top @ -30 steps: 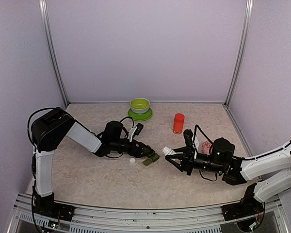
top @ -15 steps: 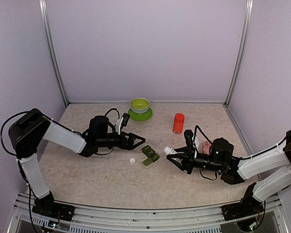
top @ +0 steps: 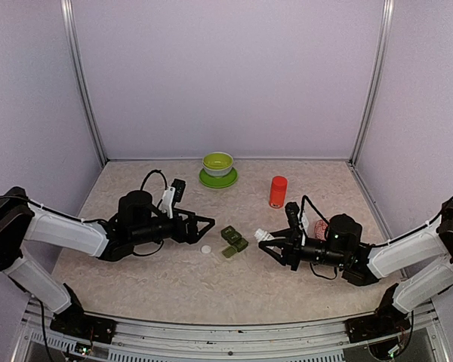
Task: Sort the pills into containers
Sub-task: Pour the pill into the compartment of the pill container.
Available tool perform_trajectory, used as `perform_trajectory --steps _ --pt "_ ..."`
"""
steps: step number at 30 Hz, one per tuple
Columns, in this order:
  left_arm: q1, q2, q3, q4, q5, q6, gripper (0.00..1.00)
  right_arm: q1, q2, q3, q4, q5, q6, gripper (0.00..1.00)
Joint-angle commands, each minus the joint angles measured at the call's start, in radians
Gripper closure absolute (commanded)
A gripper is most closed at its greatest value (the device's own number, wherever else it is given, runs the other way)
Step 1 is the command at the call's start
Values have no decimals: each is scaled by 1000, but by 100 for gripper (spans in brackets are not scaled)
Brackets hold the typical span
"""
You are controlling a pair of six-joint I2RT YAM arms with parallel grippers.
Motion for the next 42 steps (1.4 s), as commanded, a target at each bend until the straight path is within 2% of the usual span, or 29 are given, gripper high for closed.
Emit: perform_trajectory --steps 1,11,42 --pt "-21 -52 -45 21 -95 70 1 -9 12 29 6 -11 7 81" --pt "-21 -15 -136 198 -92 87 1 -12 39 36 -10 -8 13 81" --pt "18 16 -142 237 -31 38 1 -44 277 156 -11 -32 27 80"
